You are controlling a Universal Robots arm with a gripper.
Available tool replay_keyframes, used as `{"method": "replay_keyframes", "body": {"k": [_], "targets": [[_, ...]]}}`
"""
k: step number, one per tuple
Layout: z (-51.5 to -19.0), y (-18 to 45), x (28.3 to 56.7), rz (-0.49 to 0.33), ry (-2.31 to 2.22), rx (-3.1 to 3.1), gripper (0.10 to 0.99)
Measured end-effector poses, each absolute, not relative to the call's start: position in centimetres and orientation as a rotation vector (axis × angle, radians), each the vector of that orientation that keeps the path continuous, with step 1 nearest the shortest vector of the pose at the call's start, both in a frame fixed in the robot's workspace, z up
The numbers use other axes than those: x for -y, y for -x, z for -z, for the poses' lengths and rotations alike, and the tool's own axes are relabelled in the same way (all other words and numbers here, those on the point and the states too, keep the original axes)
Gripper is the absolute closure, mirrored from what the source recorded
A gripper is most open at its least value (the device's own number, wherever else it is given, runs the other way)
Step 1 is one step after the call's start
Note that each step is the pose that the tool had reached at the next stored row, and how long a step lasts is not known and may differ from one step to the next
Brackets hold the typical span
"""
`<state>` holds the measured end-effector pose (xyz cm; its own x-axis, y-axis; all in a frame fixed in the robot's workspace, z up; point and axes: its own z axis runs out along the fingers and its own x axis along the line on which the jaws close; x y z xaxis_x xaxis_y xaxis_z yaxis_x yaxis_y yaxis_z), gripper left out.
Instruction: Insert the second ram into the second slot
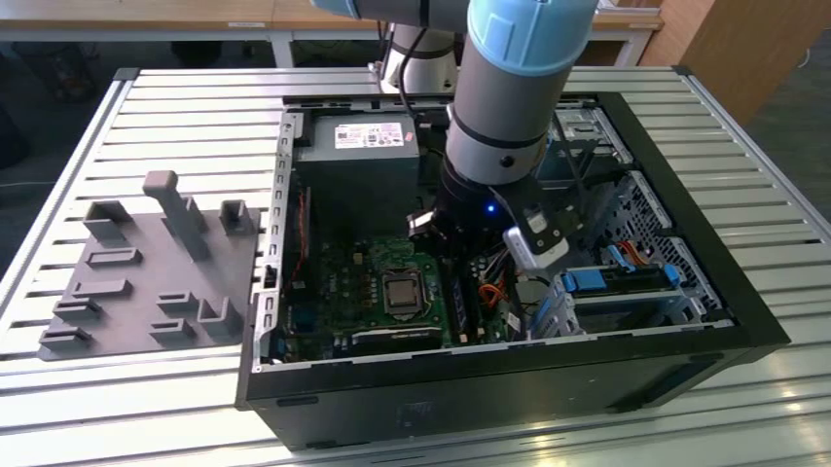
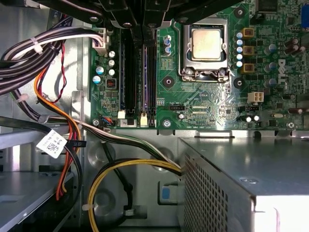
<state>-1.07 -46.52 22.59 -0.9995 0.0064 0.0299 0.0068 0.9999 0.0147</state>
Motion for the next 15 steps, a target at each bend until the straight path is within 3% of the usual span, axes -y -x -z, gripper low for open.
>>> {"method": "replay_keyframes", "body": {"k": [15], "targets": [[-22.37, 1.02, 46.51, 0.023, 0.013, 3.111, 0.969]]}}
